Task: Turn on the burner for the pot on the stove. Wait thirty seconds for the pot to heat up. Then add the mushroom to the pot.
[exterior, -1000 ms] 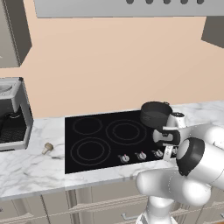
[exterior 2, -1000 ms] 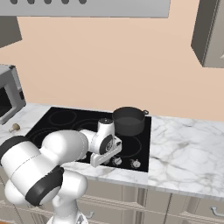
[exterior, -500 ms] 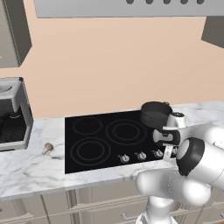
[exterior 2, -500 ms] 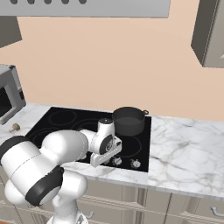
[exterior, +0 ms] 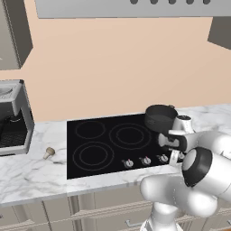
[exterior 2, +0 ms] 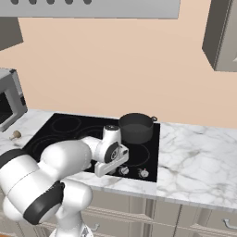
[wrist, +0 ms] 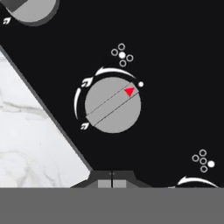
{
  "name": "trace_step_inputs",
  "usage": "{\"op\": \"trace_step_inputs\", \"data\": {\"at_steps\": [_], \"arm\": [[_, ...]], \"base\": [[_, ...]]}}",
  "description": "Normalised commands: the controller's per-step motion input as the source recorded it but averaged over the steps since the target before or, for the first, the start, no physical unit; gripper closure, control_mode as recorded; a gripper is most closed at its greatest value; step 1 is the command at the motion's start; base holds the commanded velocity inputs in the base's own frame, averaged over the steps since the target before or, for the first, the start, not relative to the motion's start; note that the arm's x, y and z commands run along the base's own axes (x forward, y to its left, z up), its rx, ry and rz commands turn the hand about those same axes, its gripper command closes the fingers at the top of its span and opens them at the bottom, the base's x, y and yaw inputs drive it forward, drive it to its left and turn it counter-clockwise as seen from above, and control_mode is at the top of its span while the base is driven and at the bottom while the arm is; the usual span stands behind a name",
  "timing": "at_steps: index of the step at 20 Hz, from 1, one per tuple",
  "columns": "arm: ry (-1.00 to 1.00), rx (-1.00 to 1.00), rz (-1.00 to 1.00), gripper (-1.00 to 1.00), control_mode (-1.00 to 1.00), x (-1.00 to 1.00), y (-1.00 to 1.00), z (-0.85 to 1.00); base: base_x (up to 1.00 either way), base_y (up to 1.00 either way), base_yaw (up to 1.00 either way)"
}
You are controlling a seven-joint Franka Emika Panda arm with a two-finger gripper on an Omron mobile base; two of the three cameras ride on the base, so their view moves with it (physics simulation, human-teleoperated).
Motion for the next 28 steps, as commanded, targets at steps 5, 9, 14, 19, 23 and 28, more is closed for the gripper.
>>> {"op": "trace_step_inputs", "data": {"at_steps": [5, 9, 14, 19, 23, 28], "arm": [[-0.13, -0.02, -0.01, 1.00, -1.00, -0.47, -0.06, 0.55], [-0.01, -0.11, -0.01, 1.00, -1.00, -0.44, -0.03, 1.00], [-0.08, -0.28, -0.21, -1.00, -1.00, -0.32, 0.56, 1.00], [-0.09, -0.19, -0.23, -1.00, -1.00, -0.35, 0.66, 1.00], [0.05, 0.01, -0.60, -1.00, -1.00, -0.22, 0.74, 0.35], [-0.14, 0.43, -0.78, -1.00, -1.00, -0.20, 0.24, -0.16]], "base": [[0.00, 0.00, 0.00], [0.00, 0.00, 0.00], [0.00, 0.00, 0.00], [0.00, 0.00, 0.00], [0.00, 0.00, 0.00], [0.00, 0.00, 0.00]]}}
